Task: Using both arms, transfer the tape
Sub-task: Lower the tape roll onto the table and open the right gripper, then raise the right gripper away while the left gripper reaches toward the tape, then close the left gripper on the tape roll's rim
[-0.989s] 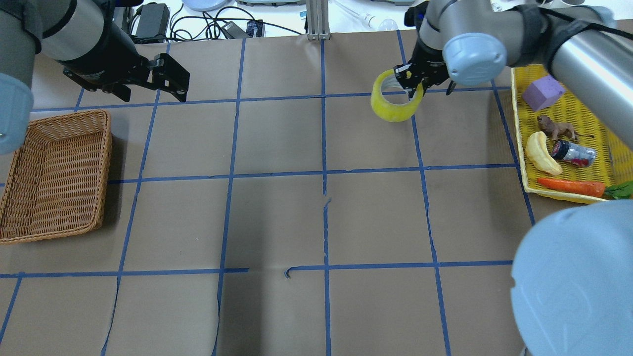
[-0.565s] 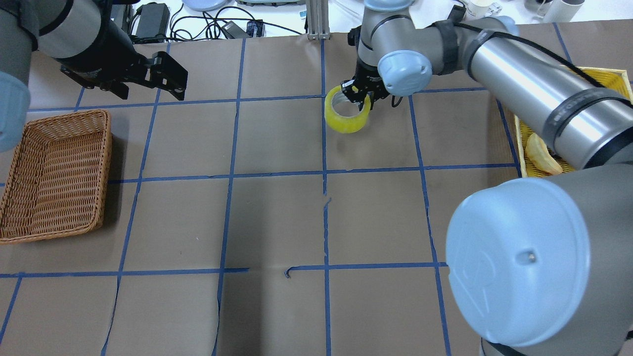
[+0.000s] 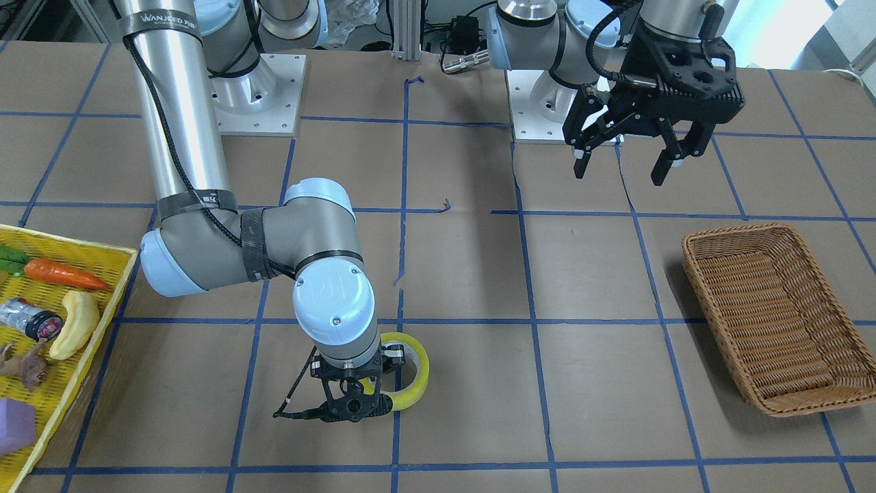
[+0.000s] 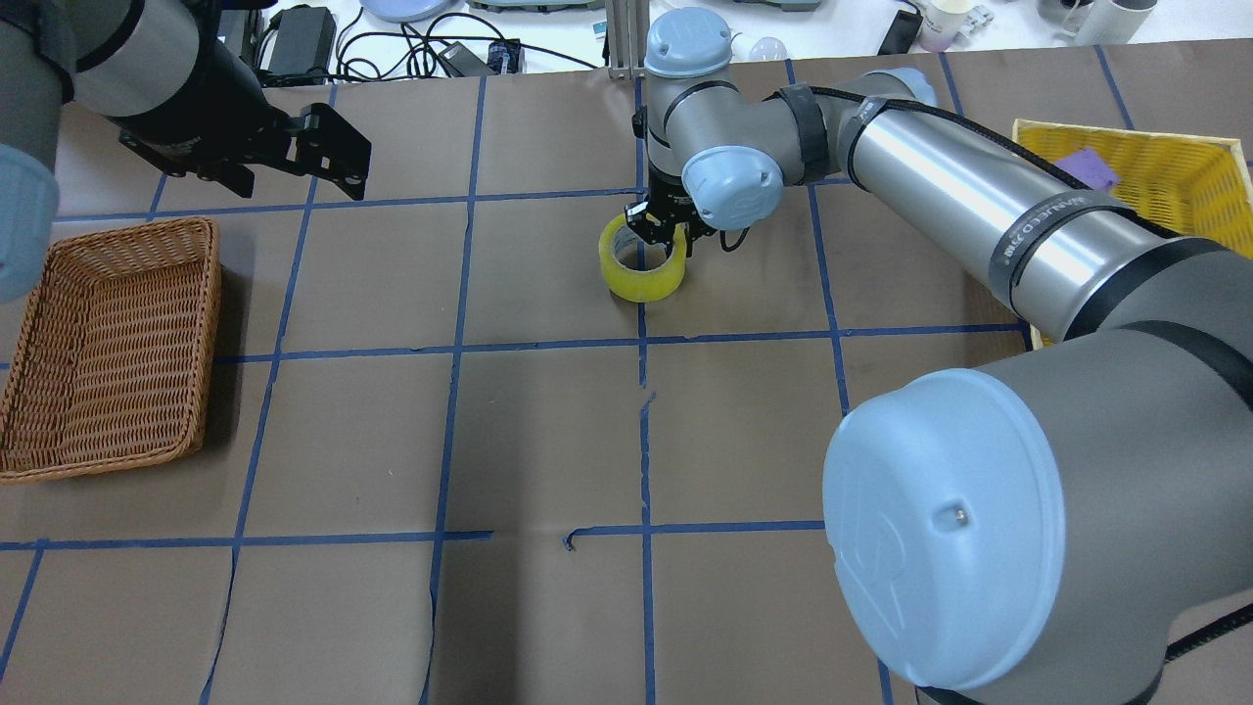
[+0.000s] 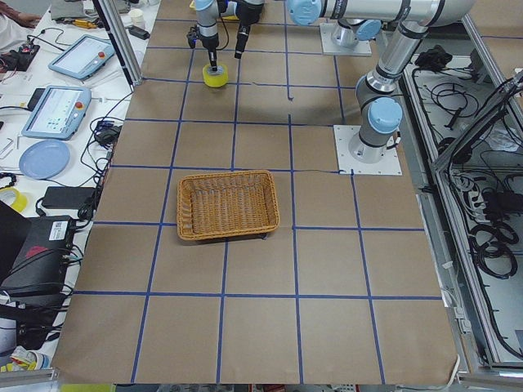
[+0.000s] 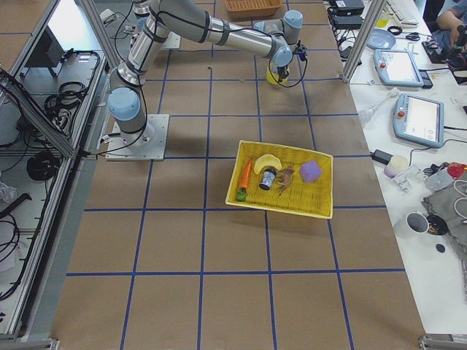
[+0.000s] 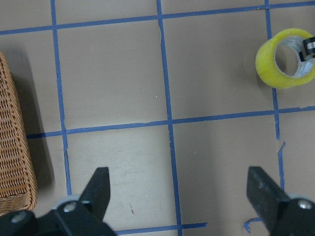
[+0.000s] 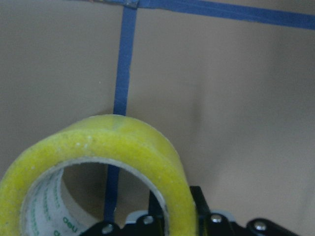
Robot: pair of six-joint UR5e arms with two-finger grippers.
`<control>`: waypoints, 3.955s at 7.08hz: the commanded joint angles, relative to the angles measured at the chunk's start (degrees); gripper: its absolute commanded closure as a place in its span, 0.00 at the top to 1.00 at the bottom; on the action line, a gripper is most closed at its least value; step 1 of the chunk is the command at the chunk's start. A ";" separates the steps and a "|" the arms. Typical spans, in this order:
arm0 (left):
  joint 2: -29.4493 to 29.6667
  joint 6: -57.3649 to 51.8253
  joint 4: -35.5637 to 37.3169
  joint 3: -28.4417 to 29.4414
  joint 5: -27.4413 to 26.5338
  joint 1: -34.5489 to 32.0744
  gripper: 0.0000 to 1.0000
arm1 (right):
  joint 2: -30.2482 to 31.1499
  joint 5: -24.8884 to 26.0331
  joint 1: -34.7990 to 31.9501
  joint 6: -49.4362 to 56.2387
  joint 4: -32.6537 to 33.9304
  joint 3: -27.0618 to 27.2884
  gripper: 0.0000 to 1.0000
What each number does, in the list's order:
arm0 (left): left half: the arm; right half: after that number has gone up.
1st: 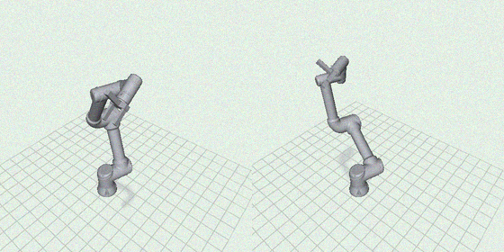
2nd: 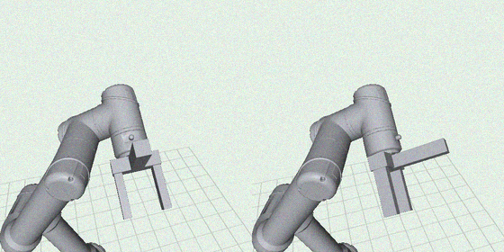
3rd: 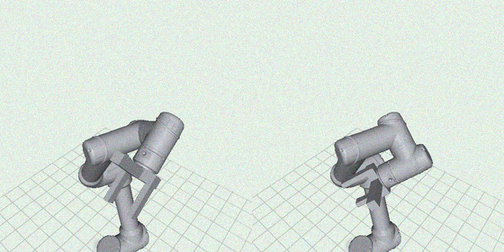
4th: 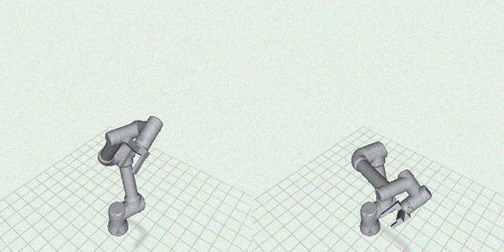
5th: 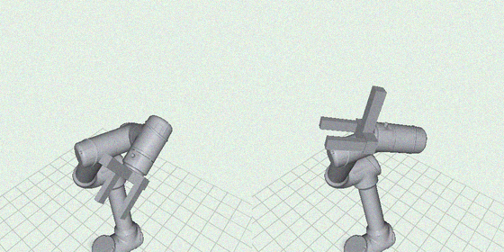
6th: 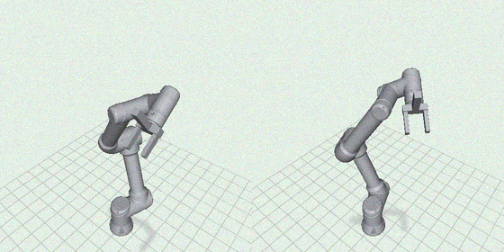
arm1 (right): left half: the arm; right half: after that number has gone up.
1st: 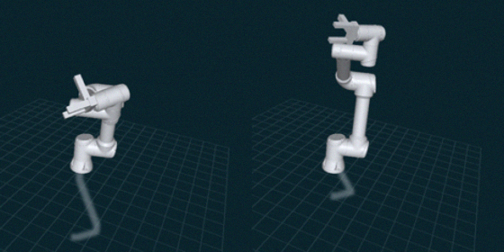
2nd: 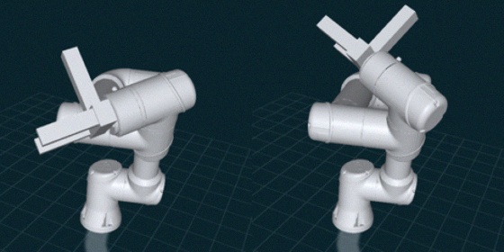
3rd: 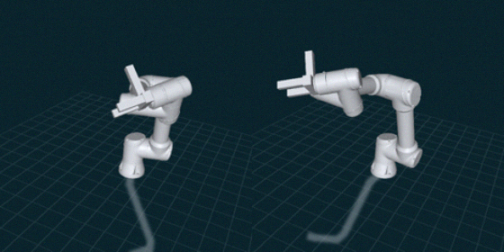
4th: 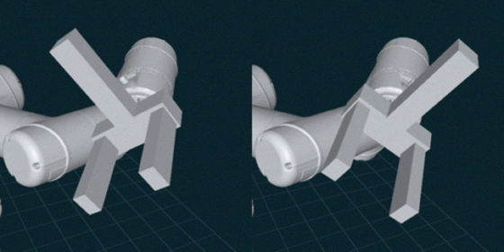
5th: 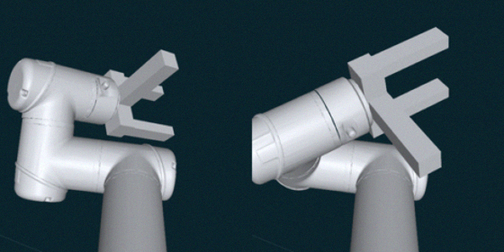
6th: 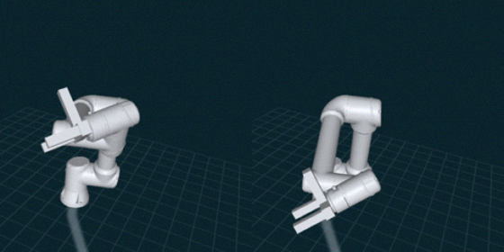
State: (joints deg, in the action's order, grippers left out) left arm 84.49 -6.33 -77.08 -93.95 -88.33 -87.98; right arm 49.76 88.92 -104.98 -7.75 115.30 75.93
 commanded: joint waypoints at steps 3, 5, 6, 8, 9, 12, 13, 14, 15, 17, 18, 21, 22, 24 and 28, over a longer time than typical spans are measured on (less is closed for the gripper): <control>0.06 0.43 -0.35 0.52 0.00 0.00 1.00 | 5.04 3.16 0.13 0.11 -1.82 -0.70 1.00; 3.03 0.17 -1.05 5.50 -0.34 0.18 1.00 | 13.48 5.56 2.66 -0.51 -6.82 -0.87 1.00; 6.00 0.96 -1.32 6.49 0.09 0.18 1.00 | 19.17 7.05 5.72 0.28 -15.11 -0.70 1.00; 15.31 2.98 2.95 7.11 1.14 -0.69 1.00 | 28.42 7.06 10.23 0.37 -23.23 0.61 1.00; 19.79 5.60 5.16 8.77 1.06 -2.52 1.00 | 32.29 6.71 10.67 0.28 -26.50 2.79 1.00; 34.12 17.57 7.63 17.75 0.09 -11.66 1.00 | 36.28 6.71 10.85 0.72 -23.02 8.71 1.00; 37.12 17.23 12.17 15.31 0.18 -11.94 1.00 | 36.11 6.10 10.94 0.98 -22.50 8.36 1.00; 39.06 16.79 19.70 12.68 0.87 -12.47 1.00 | 36.02 6.27 11.38 0.99 -22.49 8.09 1.00; 39.69 17.74 20.38 12.65 0.79 -14.30 1.00 | 36.11 6.10 12.42 0.99 -22.49 7.22 1.00; 41.09 17.75 20.48 12.13 0.62 -15.99 1.00 | 36.11 6.09 14.01 0.99 -22.58 6.25 1.00; 41.71 17.75 20.83 12.13 0.79 -15.99 1.00 | 36.02 6.18 14.19 1.51 -22.58 6.16 1.00; 43.21 18.01 21.88 12.13 0.88 -16.43 0.92 | 36.28 3.39 17.17 5.03 -23.54 5.01 1.00; 43.47 18.10 22.32 12.30 0.97 -16.43 0.89 | 36.28 3.28 17.01 4.94 -23.46 5.19 1.00; 44.26 19.58 22.50 12.04 0.97 -16.43 0.78 | 36.37 3.28 16.83 4.94 -23.46 5.54 1.00; 44.53 19.16 22.41 11.95 0.45 -16.61 0.05 | 36.46 3.02 16.65 4.77 -23.28 5.36 1.00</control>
State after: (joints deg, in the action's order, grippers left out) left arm 129.15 13.07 -54.53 -81.93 -87.56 -104.58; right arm 86.19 92.14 -88.26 -2.95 91.84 81.24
